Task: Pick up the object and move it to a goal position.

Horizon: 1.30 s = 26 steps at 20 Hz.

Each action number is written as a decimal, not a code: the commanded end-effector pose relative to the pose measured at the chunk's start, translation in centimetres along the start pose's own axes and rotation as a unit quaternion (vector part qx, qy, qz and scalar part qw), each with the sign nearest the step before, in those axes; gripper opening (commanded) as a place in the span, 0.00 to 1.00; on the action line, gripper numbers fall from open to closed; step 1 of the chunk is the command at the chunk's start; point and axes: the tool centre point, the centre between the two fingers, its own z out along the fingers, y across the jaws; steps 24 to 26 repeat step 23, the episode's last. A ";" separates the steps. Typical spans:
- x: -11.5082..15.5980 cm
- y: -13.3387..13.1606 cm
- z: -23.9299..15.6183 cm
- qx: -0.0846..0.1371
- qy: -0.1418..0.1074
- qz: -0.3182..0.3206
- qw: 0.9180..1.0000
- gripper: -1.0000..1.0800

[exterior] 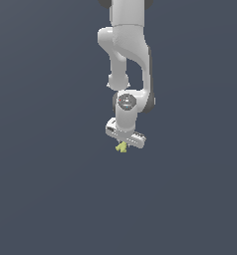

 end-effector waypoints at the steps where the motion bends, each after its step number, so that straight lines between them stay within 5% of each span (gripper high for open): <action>1: -1.8 -0.2 -0.3 0.000 0.000 0.000 1.000 0.00; 14: -9.8 -1.3 -1.4 0.000 0.000 0.000 1.000 0.00; 26: -10.9 -1.6 -1.6 0.000 0.000 0.000 1.000 0.00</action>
